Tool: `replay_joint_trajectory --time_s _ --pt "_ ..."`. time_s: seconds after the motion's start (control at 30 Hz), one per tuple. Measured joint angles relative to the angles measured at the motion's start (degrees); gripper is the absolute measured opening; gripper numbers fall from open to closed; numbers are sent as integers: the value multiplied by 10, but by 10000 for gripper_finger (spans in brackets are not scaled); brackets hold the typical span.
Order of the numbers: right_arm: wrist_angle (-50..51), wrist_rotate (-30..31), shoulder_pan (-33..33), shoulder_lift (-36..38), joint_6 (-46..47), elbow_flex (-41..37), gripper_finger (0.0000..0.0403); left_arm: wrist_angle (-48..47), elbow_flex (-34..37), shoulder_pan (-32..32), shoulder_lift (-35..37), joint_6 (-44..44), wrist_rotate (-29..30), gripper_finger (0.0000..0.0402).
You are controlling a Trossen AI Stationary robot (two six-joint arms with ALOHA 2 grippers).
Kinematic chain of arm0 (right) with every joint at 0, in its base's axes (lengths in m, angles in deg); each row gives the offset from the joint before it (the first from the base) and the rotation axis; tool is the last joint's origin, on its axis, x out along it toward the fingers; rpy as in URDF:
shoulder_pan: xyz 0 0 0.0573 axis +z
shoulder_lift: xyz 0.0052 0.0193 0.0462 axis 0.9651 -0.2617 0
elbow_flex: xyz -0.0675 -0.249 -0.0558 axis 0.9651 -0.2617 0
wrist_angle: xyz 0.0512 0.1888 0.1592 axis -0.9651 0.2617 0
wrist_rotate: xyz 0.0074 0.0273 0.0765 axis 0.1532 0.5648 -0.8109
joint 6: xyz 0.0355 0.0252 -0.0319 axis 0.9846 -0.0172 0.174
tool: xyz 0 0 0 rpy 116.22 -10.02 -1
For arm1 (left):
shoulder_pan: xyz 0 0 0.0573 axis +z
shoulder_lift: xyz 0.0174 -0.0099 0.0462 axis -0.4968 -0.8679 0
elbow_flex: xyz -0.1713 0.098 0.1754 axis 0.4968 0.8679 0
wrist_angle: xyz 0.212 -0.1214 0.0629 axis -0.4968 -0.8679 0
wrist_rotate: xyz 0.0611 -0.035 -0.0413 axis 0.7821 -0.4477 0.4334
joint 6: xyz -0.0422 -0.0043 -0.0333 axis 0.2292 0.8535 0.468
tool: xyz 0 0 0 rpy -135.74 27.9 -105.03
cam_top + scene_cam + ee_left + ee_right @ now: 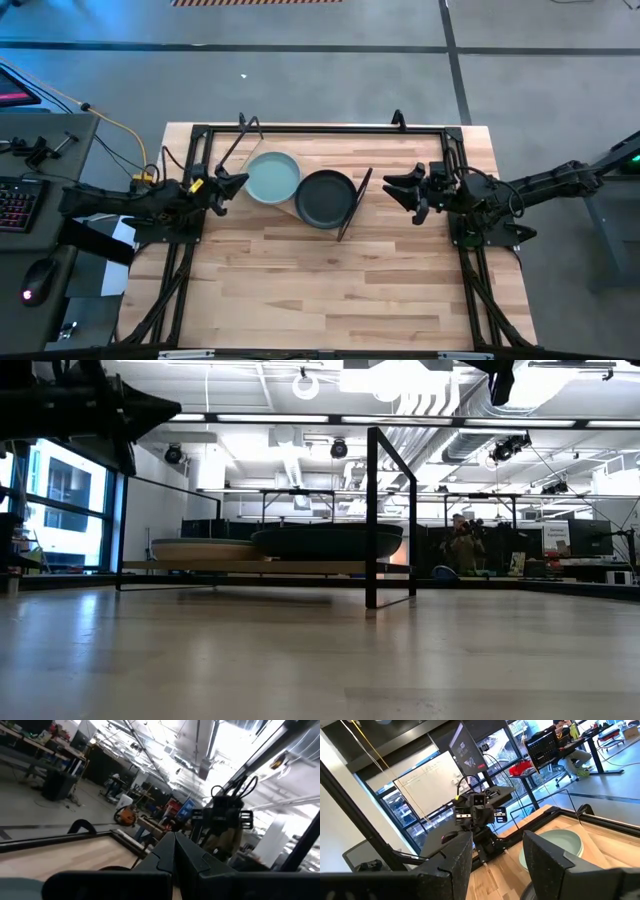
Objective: Place and stack plates onto a shelf
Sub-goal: Return to Home Position
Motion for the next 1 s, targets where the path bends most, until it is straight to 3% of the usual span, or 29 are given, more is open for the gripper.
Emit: replay_joint_trajectory --time_s 0.27,0.53,0.8,1.0 --pt "104 -47 1 52 1 0 140 -9 0 0 0 -25 -34 0" --pt "255 -95 1 129 -7 0 10 -36 0 0 0 -24 -38 0" --pt "275 -108 1 187 -68 0 3 -36 0 0 0 -24 -38 0" --pt "311 -119 1 228 -64 -23 1 -36 0 0 0 -23 -38 0"
